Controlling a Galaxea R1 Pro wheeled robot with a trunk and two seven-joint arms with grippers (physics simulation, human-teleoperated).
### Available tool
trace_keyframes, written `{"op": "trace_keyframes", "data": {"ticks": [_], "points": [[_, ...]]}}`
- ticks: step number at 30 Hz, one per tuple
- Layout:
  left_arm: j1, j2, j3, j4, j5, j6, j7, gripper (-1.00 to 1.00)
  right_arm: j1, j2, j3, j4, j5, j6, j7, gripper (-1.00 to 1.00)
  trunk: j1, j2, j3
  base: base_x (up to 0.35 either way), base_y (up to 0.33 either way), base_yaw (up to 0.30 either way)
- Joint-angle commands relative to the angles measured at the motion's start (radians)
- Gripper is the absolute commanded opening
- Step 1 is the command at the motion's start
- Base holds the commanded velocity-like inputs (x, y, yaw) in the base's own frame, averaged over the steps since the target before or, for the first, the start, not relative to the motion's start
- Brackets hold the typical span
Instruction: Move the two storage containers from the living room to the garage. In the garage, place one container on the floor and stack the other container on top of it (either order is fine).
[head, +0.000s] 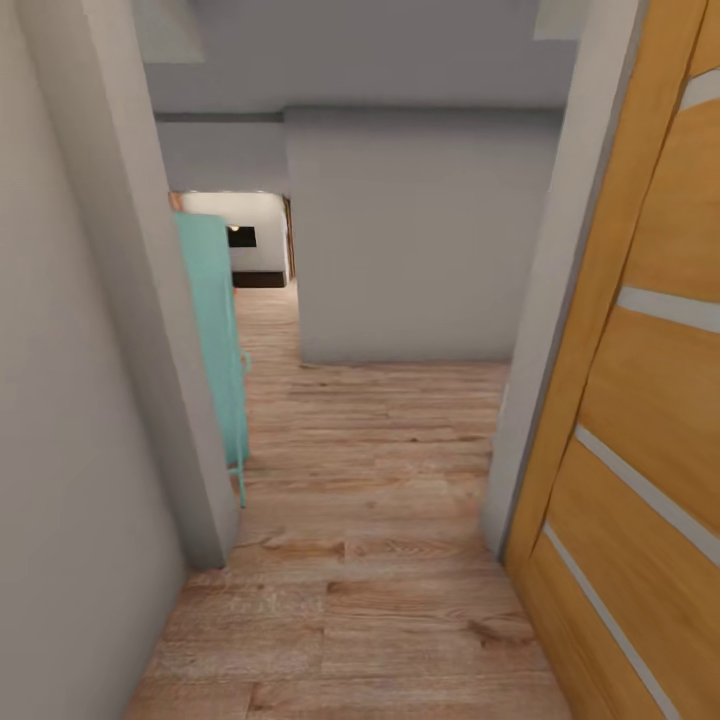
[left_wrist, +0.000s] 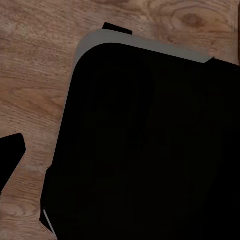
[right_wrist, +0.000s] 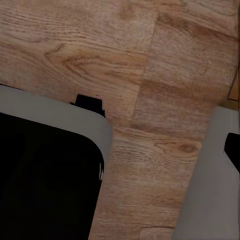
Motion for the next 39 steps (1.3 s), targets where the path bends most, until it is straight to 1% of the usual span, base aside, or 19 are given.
{"op": "trace_keyframes", "data": {"ticks": [1, 39], "points": [[0.0, 0.0, 0.0, 0.0, 0.004, -0.002, 0.0, 1.0, -0.001, 0.0, 0.001, 0.003, 0.01, -0.004, -0.005, 1.0, 0.001, 0.0, -0.001, 0.326, 0.0, 0.0], [0.0, -0.001, 0.0, 0.001, 0.004, -0.002, 0.0, 1.0, -0.002, 0.0, 0.003, 0.003, 0.012, -0.006, -0.007, 1.0, 0.001, 0.0, -0.001, 0.326, 0.0, 0.0]]}}
